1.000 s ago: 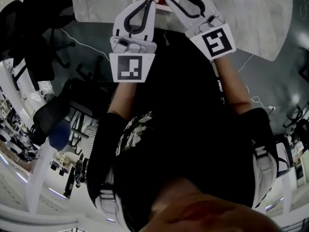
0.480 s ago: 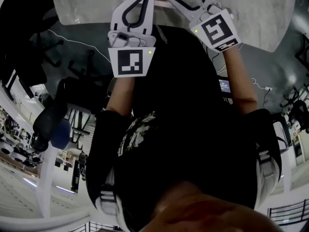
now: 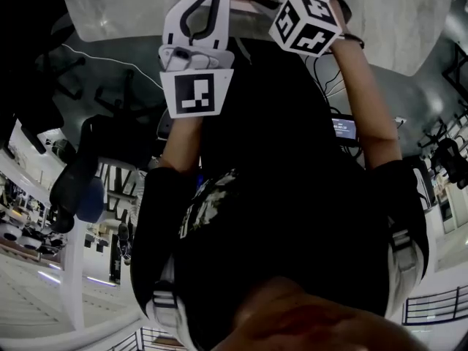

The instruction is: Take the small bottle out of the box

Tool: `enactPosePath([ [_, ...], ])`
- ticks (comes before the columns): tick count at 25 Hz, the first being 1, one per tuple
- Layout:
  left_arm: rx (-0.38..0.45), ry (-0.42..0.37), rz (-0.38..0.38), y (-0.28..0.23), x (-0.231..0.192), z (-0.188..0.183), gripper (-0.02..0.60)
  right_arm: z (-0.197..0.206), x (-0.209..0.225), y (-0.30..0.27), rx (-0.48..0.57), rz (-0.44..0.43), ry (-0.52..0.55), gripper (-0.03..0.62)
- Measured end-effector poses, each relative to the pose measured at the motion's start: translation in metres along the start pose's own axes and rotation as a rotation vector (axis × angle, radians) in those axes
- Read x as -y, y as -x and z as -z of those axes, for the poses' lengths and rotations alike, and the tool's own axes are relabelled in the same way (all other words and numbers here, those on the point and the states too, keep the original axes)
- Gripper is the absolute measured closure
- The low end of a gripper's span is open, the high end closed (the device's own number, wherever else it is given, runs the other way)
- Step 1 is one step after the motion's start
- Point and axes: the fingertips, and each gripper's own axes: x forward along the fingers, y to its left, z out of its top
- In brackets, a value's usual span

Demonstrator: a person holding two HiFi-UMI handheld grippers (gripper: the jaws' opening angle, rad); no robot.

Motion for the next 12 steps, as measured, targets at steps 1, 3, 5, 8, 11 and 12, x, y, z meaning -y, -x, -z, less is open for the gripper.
enactPosePath([
  [1,0.002,0.006,0.002,0.000,-0.002,-0.001,0.568,0.001,-0.001,-0.003,-0.043,-0.044,0.022,0.439],
  [3,0.010,0.007,0.006,-0.003,-0.008,-0.003,0.568,0.004,-0.001,-0.011,-0.133,-0.148,0.061,0.441],
  [5,0.007,0.014,0.005,-0.006,-0.016,0.000,0.568,0.005,0.002,-0.022,-0.217,-0.227,0.100,0.441],
  [8,0.011,0.016,-0.001,-0.006,-0.028,0.005,0.568,0.004,0.004,-0.041,-0.332,-0.231,0.152,0.445],
  [11,0.020,0.017,-0.009,-0.006,-0.033,0.001,0.568,0.011,0.009,-0.048,-0.431,-0.130,0.175,0.451],
  [12,0.019,0.018,-0.013,-0.007,-0.034,-0.002,0.568,0.009,0.011,-0.046,-0.424,-0.106,0.161,0.454],
])
